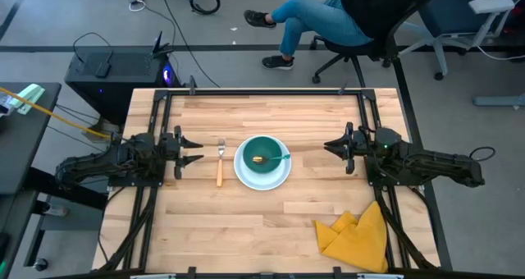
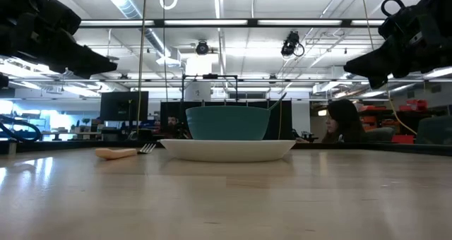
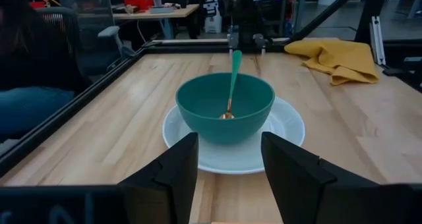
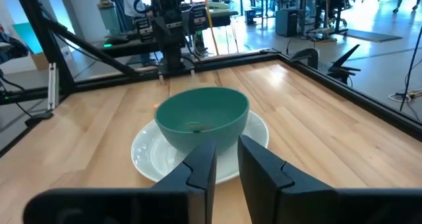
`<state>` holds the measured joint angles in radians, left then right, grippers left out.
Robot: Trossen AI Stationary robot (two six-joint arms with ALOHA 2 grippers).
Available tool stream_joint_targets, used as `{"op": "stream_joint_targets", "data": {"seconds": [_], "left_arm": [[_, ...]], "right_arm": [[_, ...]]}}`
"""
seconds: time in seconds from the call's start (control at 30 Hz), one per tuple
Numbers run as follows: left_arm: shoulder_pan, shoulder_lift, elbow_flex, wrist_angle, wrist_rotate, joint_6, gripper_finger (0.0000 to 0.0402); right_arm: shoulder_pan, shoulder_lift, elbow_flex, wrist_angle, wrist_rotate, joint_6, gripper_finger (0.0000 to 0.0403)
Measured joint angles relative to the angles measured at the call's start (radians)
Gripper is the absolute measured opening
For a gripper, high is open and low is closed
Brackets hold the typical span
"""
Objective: Set table place
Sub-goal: Return to Home Position
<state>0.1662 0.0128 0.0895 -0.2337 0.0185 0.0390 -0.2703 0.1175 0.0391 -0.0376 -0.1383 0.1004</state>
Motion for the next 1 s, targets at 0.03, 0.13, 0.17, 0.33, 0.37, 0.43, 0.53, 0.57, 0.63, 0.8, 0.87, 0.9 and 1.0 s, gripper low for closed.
{"op": "stream_joint_targets", "data": {"seconds": [0.03,0.13,0.17,0.33,0.37,0.43,0.53,0.57,0.63,0.8,0.87,0.9,1.0], "left_arm": [[0.0,0.0,0.0,0.0,0.0,-0.002,0.0174],[0.0,0.0,0.0,0.0,0.0,-0.006,0.0172],[0.0,0.0,-0.001,0.0,0.0,-0.005,0.0172],[0.0,0.0,-0.001,0.0,0.0,-0.006,0.0176],[0.0,0.0,-0.001,0.0,0.0,-0.006,0.0177],[0.0,0.0,-0.002,0.0,0.0,-0.006,0.0178],[0.0,0.0,-0.002,-0.001,0.0,-0.006,0.0176],[0.0,0.0,-0.002,-0.001,0.0,-0.006,0.0175],[0.0,0.0,-0.002,-0.001,0.0,-0.006,0.0174],[0.0,0.0,-0.003,-0.001,0.0,-0.007,0.0174],[0.0,0.0,-0.003,-0.001,0.0,-0.007,0.0172],[0.0,0.0,-0.003,-0.001,0.0,-0.007,0.0172],[0.0,0.0,-0.003,-0.001,0.0,-0.007,0.0174]], "right_arm": [[0.0,0.0,0.0,0.0,0.0,0.0,0.0069],[0.0,0.0,0.0,0.0,0.0,0.0,0.0069],[0.0,0.0,0.0,0.0,0.0,0.0,0.0069],[0.0,0.0,0.0,0.001,0.0,0.001,0.0069],[0.0,0.0,0.0,0.001,0.0,0.001,0.0069],[0.0,0.0,0.0,0.001,0.0,0.001,0.0069],[0.0,0.0,0.0,0.001,0.0,0.001,0.0069],[0.0,0.0,0.0,0.001,0.0,0.001,0.0069],[0.0,0.0,0.0,0.001,0.0,0.001,0.0069],[0.0,0.0,0.0,0.001,0.0,0.001,0.0069],[0.0,0.0,0.0,0.001,0.0,0.001,0.0069],[0.0,0.0,0.0,0.001,0.0,0.001,0.0069],[0.0,0.0,0.0,0.001,0.0,0.001,0.0069]]}}
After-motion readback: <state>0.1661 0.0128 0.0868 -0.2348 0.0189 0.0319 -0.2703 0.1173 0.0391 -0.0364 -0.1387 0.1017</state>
